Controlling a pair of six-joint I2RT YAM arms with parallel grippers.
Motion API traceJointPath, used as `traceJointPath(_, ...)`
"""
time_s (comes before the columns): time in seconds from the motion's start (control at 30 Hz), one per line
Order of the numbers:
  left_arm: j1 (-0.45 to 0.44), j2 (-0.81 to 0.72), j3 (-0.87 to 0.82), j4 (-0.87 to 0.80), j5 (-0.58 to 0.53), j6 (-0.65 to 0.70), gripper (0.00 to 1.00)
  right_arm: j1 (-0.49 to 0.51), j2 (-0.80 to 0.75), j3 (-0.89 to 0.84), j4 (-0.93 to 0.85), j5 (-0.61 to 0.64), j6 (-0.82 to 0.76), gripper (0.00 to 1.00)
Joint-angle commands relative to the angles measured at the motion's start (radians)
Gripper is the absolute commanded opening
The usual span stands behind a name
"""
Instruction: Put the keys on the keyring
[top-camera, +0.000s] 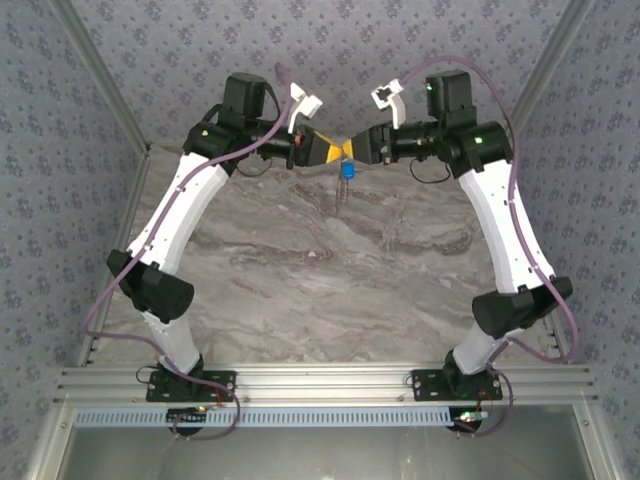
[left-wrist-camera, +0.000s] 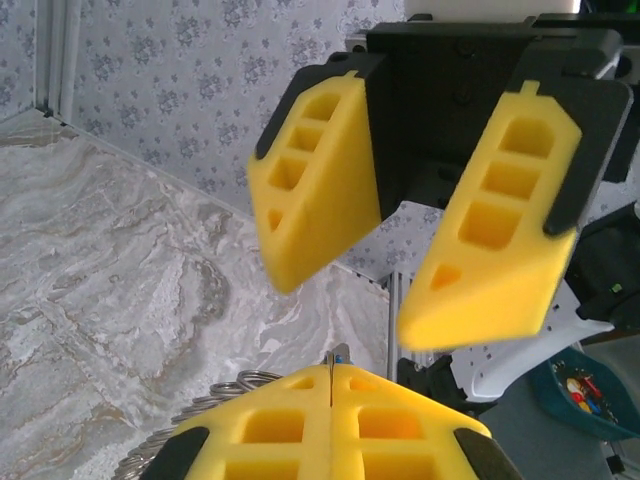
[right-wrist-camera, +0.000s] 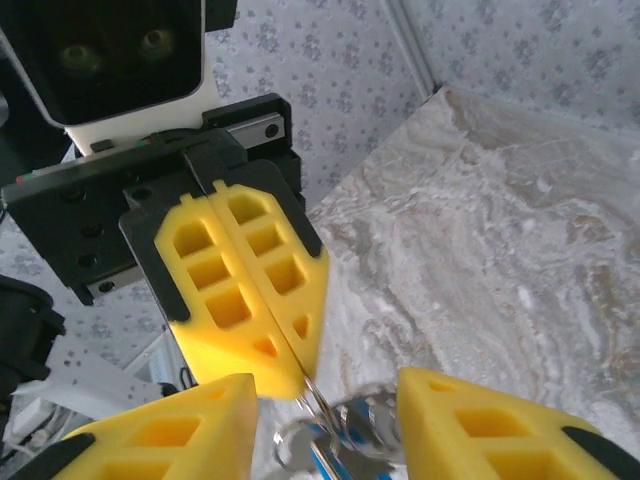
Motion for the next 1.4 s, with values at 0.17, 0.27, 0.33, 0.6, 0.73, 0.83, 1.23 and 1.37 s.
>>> traceJointPath(0.17,0.011,-0.082,0.005,0.168,0.011,-0.078,0.00,-0.091,-0.192,-0.309,0.486,-0.124,0.299,0.56)
traceJointPath(0.27,0.012,-0.081,0.011,0.204,0.016,-0.107,0.00,-0.086,-0.198,-0.339,0.524,-0.152,0.316,0.61)
traceJointPath(0.33,0.012,-0.075,0.027,0.211,0.020,-0.119,0.00,-0.082,-0.196,-0.350,0.545,-0.158,0.324,0.63)
traceJointPath(0.6,0.012,-0.073,0.052,0.251,0.033,-0.165,0.00,-0.057,-0.176,-0.358,0.641,-0.189,0.372,0.67)
traceJointPath(0.73,0.011,-0.075,0.055,0.269,0.034,-0.180,0.00,-0.034,-0.157,-0.358,0.663,-0.211,0.384,0.68)
traceJointPath(0.83,0.011,-0.078,0.055,0.281,0.033,-0.189,0.00,-0.023,-0.151,-0.364,0.666,-0.218,0.384,0.66)
traceJointPath(1.23,0.013,-0.082,0.058,0.315,0.000,-0.202,0.00,-0.019,-0.174,-0.428,0.692,-0.250,0.405,0.14)
traceJointPath(1.37,0.014,-0.091,0.050,0.325,-0.023,-0.200,0.00,-0.019,-0.179,-0.432,0.691,-0.255,0.411,0.00)
